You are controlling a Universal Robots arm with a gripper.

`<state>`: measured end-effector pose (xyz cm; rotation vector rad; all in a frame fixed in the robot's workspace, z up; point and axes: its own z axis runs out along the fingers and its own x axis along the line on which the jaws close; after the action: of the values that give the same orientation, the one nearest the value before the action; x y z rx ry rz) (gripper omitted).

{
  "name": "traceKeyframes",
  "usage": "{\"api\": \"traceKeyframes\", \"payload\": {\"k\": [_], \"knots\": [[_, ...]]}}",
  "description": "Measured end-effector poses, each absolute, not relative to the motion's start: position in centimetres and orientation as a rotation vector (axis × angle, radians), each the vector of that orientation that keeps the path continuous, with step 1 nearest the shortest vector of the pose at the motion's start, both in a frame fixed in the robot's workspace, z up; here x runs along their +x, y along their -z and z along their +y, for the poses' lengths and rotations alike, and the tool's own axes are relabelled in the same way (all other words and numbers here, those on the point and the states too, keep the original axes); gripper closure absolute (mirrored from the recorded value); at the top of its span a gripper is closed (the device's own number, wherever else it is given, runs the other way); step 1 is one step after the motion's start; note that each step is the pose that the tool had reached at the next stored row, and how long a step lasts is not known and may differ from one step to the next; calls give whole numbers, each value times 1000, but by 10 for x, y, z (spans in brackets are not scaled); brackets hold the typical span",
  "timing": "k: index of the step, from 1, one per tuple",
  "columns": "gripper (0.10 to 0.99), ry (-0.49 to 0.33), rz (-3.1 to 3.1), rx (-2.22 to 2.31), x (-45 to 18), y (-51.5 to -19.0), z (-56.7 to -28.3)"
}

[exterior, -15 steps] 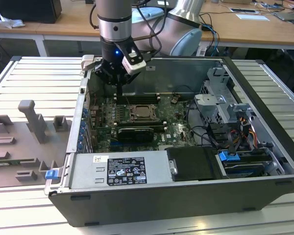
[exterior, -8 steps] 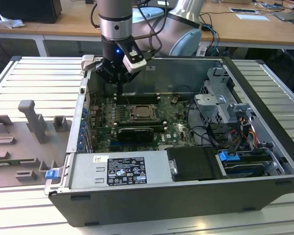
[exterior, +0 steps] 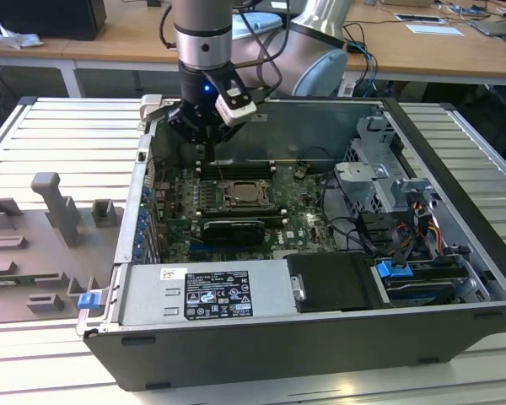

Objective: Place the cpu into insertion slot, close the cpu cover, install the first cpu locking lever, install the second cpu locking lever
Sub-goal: 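Install the first cpu locking lever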

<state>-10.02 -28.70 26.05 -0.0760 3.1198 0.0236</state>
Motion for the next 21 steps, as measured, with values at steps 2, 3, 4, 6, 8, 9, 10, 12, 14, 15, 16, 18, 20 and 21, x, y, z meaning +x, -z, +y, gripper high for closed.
{"api": "traceKeyframes", "payload": {"k": [2,3,4,6,8,9,10,12,14,15,16,18,20,21], "knots": [[980,-24,3120,-76,-98,-260,-287],[980,-24,3120,-76,-96,-260,-287],[980,-24,3120,-76,-95,-260,-287],[980,-24,3120,-76,-93,-260,-287],[980,-24,3120,-76,-90,-260,-287],[980,-24,3120,-76,-89,-260,-287],[980,-24,3120,-76,-87,-260,-287],[980,-23,3120,-76,-84,-260,-287],[980,-24,3120,-76,-82,-259,-287],[980,-23,3120,-76,-78,-259,-287],[980,-23,3121,-76,-75,-259,-287],[980,-24,3124,-76,-66,-258,-287],[980,-24,3125,-76,-56,-258,-287],[980,-27,3125,-76,-53,-257,-287]]}}
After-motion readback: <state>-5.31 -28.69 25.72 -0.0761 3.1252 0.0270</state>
